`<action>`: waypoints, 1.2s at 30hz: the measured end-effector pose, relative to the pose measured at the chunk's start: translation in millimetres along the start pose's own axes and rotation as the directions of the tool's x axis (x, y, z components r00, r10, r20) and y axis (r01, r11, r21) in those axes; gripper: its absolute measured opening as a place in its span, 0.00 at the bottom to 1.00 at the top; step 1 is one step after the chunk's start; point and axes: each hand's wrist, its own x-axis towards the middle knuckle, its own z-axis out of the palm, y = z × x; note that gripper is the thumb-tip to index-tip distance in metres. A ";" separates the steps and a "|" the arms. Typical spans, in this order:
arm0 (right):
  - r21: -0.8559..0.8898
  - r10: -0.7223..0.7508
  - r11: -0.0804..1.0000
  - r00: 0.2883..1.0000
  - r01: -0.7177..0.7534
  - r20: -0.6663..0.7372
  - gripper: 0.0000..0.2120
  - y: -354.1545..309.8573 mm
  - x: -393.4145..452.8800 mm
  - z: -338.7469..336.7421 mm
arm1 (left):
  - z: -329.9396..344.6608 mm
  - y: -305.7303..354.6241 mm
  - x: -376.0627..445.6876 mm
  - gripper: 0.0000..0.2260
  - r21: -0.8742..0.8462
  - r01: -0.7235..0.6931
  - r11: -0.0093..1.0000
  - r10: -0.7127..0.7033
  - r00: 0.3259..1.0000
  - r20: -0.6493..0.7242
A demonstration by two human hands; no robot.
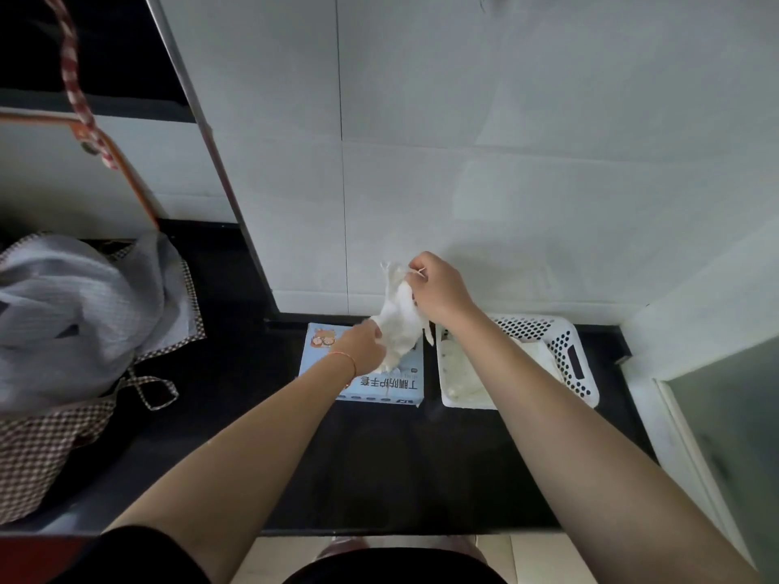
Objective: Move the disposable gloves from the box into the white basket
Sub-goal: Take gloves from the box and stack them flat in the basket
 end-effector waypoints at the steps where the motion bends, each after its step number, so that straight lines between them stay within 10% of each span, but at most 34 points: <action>1: -0.010 0.012 1.000 1.000 -0.012 0.026 0.08 2.4 -0.6 4.1 | 7.8 -3.4 1.7 0.14 0.087 -0.034 0.996 0.029 0.998 0.055; 4: 0.052 0.068 0.996 0.997 -0.069 0.028 0.09 1.6 -1.3 10.0 | 22.6 -19.9 3.2 0.19 0.209 -0.068 0.976 0.040 0.990 0.134; 10: 0.319 0.069 0.944 0.898 0.082 -0.435 0.10 -30.2 5.2 -22.6 | 31.5 -39.8 0.9 0.32 0.134 -0.076 0.988 0.052 0.983 0.176; 14: 0.271 0.108 0.961 0.981 -0.060 -0.164 0.07 -20.5 5.8 -17.9 | 23.9 -31.1 10.8 0.23 0.276 -0.123 0.953 0.106 0.991 0.077; 17: 0.300 0.191 0.937 0.981 -0.178 -0.017 0.04 -9.8 -2.3 -11.3 | -3.5 -17.2 11.5 0.18 -0.236 0.019 0.972 -0.065 0.980 -0.186; 22: 0.448 0.174 0.858 0.963 -0.250 0.205 0.08 -10.0 -8.8 -14.1 | -58.8 10.8 -11.9 0.12 -0.780 -0.214 0.588 -0.077 0.945 -0.317; 26: 0.580 0.120 0.767 0.950 -0.273 0.288 0.11 -15.0 -8.7 -26.3 | -78.5 20.6 -18.8 0.16 -0.750 -0.258 0.609 0.305 0.949 -0.078; 36: 0.365 0.180 0.885 0.934 -0.290 0.308 0.13 9.8 -14.4 -43.7 | -79.5 28.5 -19.5 0.05 -0.598 -0.232 0.767 0.221 0.971 -0.093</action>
